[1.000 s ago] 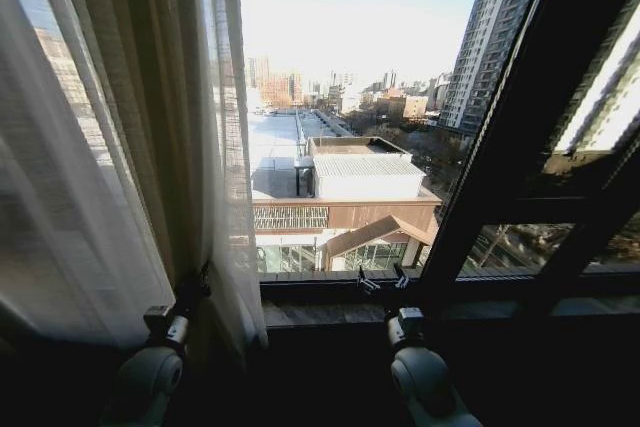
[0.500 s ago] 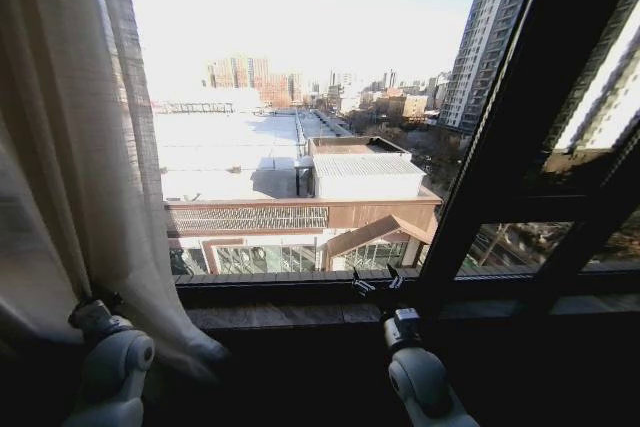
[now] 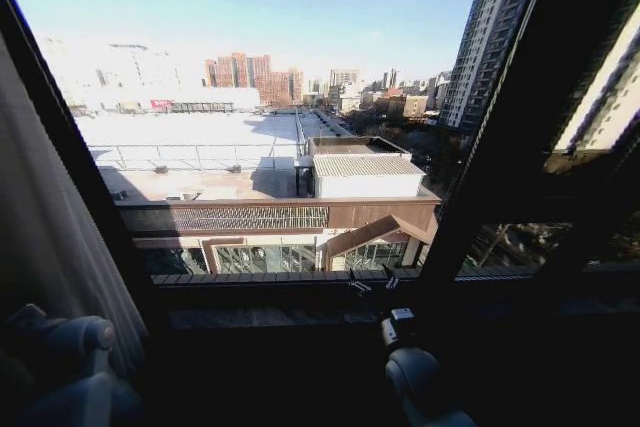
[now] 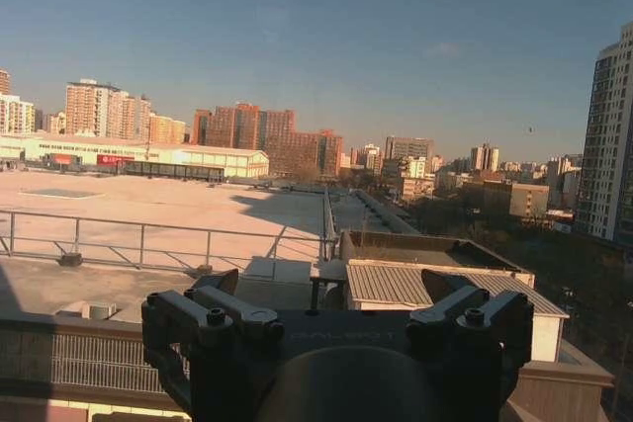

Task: Open the curtains by pulling them apart, changing their state from closed to fully open.

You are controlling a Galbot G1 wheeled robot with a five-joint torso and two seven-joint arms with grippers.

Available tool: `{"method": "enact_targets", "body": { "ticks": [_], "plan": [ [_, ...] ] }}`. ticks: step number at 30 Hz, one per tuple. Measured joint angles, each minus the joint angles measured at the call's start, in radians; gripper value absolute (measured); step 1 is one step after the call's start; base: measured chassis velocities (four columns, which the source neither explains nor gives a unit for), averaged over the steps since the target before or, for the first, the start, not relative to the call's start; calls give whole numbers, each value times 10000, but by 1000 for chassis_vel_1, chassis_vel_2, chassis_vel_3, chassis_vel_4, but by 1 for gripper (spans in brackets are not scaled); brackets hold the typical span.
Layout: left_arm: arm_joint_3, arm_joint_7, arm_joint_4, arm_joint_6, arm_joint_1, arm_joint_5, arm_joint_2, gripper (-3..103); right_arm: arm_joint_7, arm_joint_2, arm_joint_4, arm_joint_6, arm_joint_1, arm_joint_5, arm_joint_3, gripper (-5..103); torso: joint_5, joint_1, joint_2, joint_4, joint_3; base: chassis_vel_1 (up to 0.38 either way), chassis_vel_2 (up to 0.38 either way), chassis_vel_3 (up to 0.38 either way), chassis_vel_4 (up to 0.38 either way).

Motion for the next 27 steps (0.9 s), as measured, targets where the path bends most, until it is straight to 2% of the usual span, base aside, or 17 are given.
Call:
{"method": "enact_targets", "body": {
  "ticks": [2, 3, 5, 7, 8, 9, 11, 12, 14, 15, 16, 17, 18, 20, 22, 23, 27],
  "plan": [
    [398, 815, -833, 249, 653, 176, -147, 28, -2, 54, -13, 1, 62, -10, -130, 100, 3, 0, 0, -2, 0, 0, 0, 0, 0],
    [398, 815, -833, 249, 653, 176, -147, 28, -2, 54, -13, 1, 62, -10, -130, 100, 3, 0, 0, -2, 0, 0, 0, 0, 0],
    [754, 2027, -1917, 692, 1507, 271, -471, 33, -1, 96, -12, 1, 114, -18, -203, 100, 2, 0, 0, -1, 0, 0, 0, 0, 0],
    [987, 3232, -2798, 1045, 2193, 319, -755, 44, -1, 110, -3, -2, 134, -19, -232, 100, 4, -1, 0, 2, -1, 0, 0, 0, 0],
    [987, 3232, -2798, 1045, 2193, 319, -755, 44, -1, 110, -3, -2, 134, -19, -232, 100, 4, -1, 0, 2, -1, 0, 0, 0, 0],
    [1052, 3724, -3099, 1096, 2417, 331, -830, 49, -1, 100, 0, -4, 134, -19, -234, 100, 3, -1, 1, 2, -1, 0, 0, 0, 0],
    [1071, 5239, -3485, 777, 2754, 341, -799, 60, -1, 53, 10, -24, 99, -1, -230, 100, 4, -3, 1, 0, -2, 0, 0, 0, 0],
    [1071, 5239, -3485, 777, 2754, 341, -799, 60, -1, 53, 10, -24, 99, -1, -230, 100, 4, -3, 1, 0, -2, 0, 0, 0, 0],
    [951, 6857, -3474, 66, 2858, 343, -667, 72, -7, 28, 10, -50, 89, 35, -210, 100, 4, -3, 1, -1, -1, 0, 0, 0, 0],
    [813, 7856, -3412, -248, 2866, 279, -636, 72, -14, 26, 10, -62, 99, 90, -198, 100, 4, -2, 0, -2, -1, 0, 0, 0, 0],
    [721, 8440, -3367, -373, 2856, 215, -627, 78, -14, 26, 19, -73, 110, 140, -186, 100, 3, -2, 0, -2, -1, 0, 0, 0, 0],
    [721, 8440, -3367, -373, 2856, 215, -627, 78, -14, 26, 19, -73, 110, 140, -186, 100, 3, -2, 0, -2, -1, 0, 0, 0, 0],
    [622, 9152, -3272, -514, 2806, -6, -617, 83, -15, 23, 84, -155, 137, 258, -138, 100, 3, -2, 1, -1, -1, 0, 0, 0, 0],
    [568, 9491, -3197, -560, 2776, -178, -595, 89, -12, 16, 153, -275, 145, 340, -84, 100, 3, -2, 1, 0, -1, 0, 0, 0, 0],
    [442, 10386, -2986, -679, 2751, -352, -495, 97, -2, -35, 345, -642, 164, 620, 97, 100, 2, -3, 1, -1, -1, 0, 0, 0, 0],
    [426, 10698, -2902, -716, 2742, -373, -435, 97, 0, -76, 390, -775, 178, 704, 213, 100, 3, -2, 1, -1, -1, 0, 0, 0, 0],
    [616, 10636, -2691, -746, 2598, -433, -378, 100, -1, -184, 348, -917, 228, 794, 507, 100, 1, -2, 1, -2, -1, 0, 0, 0, 0]
  ]
}}
